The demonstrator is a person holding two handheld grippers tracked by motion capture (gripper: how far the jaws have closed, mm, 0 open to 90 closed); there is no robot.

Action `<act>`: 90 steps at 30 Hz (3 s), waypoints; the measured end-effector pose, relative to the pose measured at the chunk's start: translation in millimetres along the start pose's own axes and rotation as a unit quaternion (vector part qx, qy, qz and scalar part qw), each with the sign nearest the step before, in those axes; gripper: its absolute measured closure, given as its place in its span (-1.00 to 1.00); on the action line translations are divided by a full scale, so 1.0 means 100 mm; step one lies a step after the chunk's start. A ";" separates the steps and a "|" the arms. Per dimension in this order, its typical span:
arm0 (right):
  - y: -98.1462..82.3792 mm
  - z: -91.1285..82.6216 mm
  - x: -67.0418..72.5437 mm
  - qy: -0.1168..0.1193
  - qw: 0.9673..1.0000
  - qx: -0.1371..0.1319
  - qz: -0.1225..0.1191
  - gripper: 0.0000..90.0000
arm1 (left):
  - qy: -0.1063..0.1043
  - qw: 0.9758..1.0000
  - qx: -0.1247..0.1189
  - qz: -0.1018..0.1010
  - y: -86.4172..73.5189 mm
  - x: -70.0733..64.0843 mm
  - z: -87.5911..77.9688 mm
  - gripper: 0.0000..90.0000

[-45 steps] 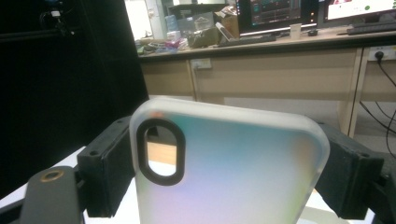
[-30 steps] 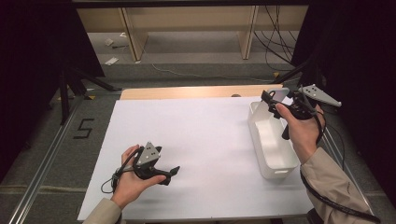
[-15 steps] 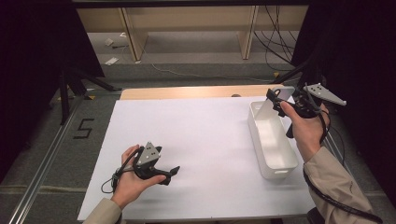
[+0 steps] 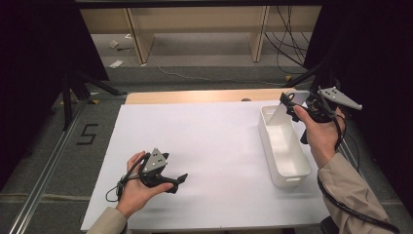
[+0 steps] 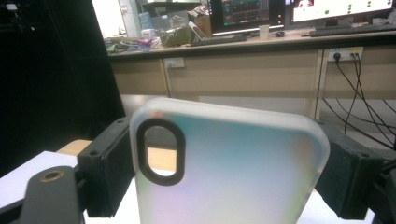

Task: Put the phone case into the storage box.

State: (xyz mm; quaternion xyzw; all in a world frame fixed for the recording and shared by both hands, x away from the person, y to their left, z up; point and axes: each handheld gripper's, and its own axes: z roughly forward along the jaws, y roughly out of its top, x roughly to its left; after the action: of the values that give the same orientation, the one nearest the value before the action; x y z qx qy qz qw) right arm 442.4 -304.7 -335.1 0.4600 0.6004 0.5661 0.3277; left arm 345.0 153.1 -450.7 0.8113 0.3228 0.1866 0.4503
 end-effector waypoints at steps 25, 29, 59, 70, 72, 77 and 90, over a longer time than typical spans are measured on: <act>-0.01 0.01 -0.05 -0.008 1.000 0.004 0.001 -0.60 | 0.001 1.000 -0.002 0.001 0.01 0.00 0.00 -0.90; -0.01 0.01 -0.05 -0.009 1.000 0.005 0.001 -0.60 | 0.001 1.000 -0.002 0.001 0.01 0.00 0.01 -0.90; -0.04 0.12 -0.08 -0.016 1.000 0.020 -0.011 -0.60 | 0.002 1.000 -0.003 0.003 0.02 0.00 0.00 -0.90; -0.06 0.17 -0.08 -0.019 0.999 0.027 -0.017 -0.60 | 0.001 1.000 -0.001 0.006 0.02 -0.01 0.01 -0.90; -0.06 0.18 -0.09 -0.019 0.999 0.029 -0.016 -0.60 | 0.001 1.000 -0.003 0.004 0.02 -0.01 0.01 -0.90; -0.08 0.21 -0.09 -0.021 0.999 0.033 -0.019 -0.60 | 0.000 1.000 -0.002 0.003 0.02 -0.01 0.01 -0.90; -0.10 0.25 -0.10 -0.031 0.998 0.037 -0.032 -0.60 | -0.001 1.000 0.001 0.008 0.03 -0.02 0.02 -0.90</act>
State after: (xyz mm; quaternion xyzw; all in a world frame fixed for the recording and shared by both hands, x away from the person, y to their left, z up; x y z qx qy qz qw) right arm 466.8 -304.3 -350.0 0.4699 0.6250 0.5177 0.3471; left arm 345.4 149.1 -449.4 0.8143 0.3160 0.1891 0.4486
